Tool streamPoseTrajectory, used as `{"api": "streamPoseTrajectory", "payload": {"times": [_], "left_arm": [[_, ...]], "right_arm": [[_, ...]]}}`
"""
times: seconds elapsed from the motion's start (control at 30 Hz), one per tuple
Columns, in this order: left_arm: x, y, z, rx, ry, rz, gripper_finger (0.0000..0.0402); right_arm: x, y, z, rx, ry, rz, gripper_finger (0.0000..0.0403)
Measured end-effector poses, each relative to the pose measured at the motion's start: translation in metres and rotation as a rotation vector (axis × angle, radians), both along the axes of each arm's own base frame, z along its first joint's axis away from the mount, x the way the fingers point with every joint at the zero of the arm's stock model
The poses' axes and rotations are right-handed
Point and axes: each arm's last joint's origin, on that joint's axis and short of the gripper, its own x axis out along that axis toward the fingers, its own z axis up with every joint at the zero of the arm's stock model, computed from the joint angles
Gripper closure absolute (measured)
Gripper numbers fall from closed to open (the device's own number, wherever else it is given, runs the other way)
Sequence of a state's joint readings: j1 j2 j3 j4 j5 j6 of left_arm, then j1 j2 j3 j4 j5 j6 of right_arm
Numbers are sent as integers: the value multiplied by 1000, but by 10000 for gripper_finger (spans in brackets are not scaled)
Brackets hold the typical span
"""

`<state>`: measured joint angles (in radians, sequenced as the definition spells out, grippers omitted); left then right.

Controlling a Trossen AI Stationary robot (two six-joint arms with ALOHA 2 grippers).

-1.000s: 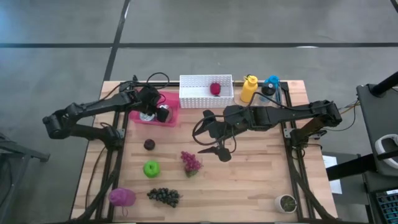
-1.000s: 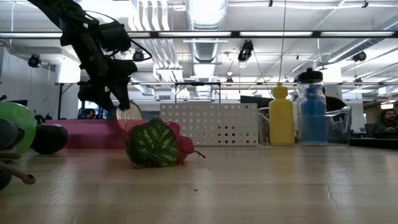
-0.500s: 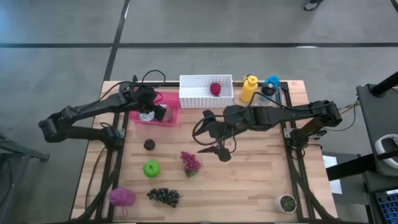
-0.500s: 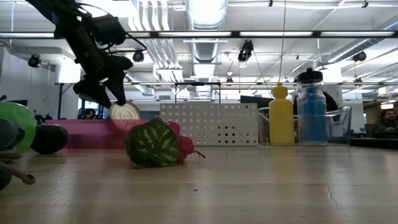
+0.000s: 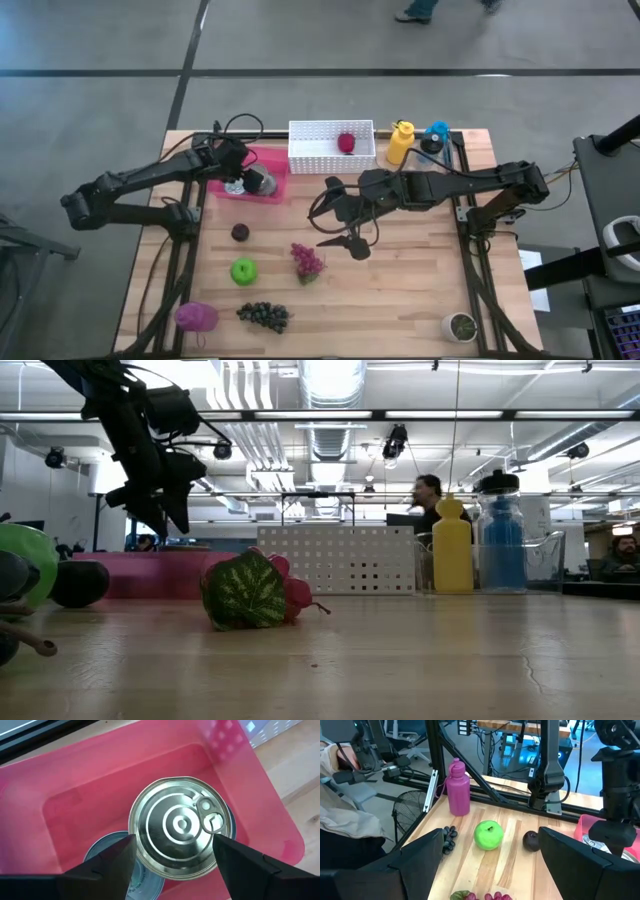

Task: Pick & Place Food Item
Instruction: Put the blue pink tuna can into the pink bin, then put the red grapes into the white bin

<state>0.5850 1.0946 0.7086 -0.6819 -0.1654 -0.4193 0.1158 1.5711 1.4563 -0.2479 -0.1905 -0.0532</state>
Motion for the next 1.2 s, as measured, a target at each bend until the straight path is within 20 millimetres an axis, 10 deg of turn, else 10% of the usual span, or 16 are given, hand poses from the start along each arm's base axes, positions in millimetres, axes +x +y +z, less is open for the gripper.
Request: {"api": "streamPoseTrajectory", "payload": {"times": [0.77,1.2], "left_arm": [[-20,-35,40,29,-266,-347,154],[-12,-84,56,83,-407,-689,159]], "right_arm": [[-5,1,-13,-33,123,17,92],[-7,7,-76,6,176,8,111]]}}
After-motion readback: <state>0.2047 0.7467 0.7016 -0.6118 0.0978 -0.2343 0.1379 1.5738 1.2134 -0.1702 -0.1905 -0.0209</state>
